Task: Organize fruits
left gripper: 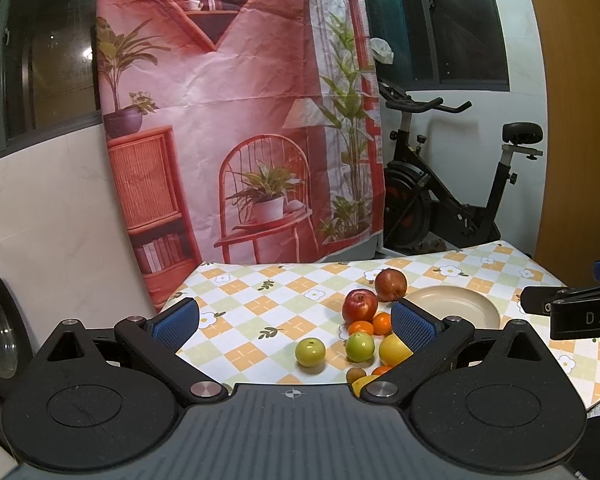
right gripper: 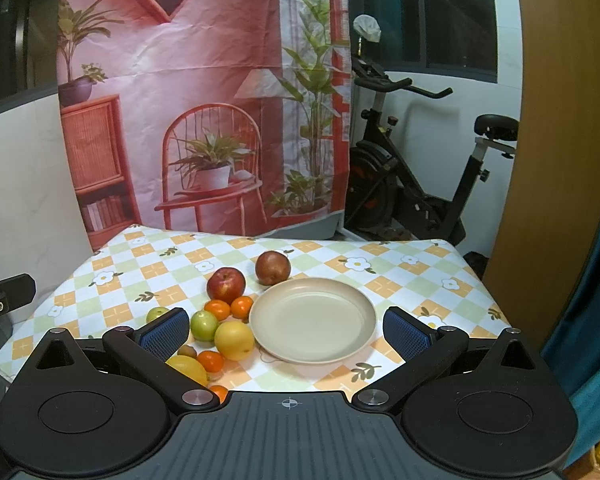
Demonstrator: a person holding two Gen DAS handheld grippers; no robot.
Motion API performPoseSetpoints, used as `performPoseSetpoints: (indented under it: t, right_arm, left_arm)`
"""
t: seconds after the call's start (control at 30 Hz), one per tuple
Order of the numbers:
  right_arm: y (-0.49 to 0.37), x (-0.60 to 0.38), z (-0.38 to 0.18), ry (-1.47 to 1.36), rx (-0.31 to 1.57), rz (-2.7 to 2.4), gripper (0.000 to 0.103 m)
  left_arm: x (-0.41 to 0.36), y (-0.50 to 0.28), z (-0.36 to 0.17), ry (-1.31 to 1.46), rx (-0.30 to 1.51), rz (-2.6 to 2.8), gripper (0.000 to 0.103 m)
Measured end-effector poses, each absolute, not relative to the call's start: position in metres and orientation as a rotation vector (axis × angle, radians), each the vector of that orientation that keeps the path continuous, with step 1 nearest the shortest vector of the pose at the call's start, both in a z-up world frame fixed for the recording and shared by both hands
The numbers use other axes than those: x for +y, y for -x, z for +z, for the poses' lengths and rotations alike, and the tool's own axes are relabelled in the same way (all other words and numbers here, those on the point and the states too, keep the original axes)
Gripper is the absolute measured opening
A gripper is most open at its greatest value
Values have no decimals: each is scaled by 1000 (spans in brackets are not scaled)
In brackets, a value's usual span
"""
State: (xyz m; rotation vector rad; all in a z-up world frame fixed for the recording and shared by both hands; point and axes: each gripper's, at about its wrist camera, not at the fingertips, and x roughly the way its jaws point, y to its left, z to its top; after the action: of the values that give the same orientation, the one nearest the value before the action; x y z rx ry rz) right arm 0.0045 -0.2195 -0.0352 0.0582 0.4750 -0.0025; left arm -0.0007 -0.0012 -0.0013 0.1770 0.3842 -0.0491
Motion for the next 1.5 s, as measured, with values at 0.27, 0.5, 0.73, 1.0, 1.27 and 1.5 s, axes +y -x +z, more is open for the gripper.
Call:
performPoseSetpoints:
  t: [0.27, 0.5, 0.73, 1.0, 1.27, 1.5]
  right_arm:
    - [-4, -220, -35, -56, 473, -1, 103]
    - [-3, -219, -34, -56, 472, -2, 103]
    - [-3, -220, -35, -55, 471, -2, 103]
    - [-3, -220, -35, -54, 471, -2, 103]
    - [-2, -220, -34, -54, 470, -3, 103]
    - [-2, -220, -34, -54, 470, -3, 103]
  left_arm:
    - [2, 2, 0, -173, 381, -47, 103]
    - [1, 2, 0, -170, 381, -45, 103]
    - [1, 3, 1, -169, 382, -45, 103]
    - [1, 3, 1, -171, 382, -45, 103]
    - [1, 3, 1, -171, 382, -45, 103]
    - [1, 3, 1, -171, 382, -46, 103]
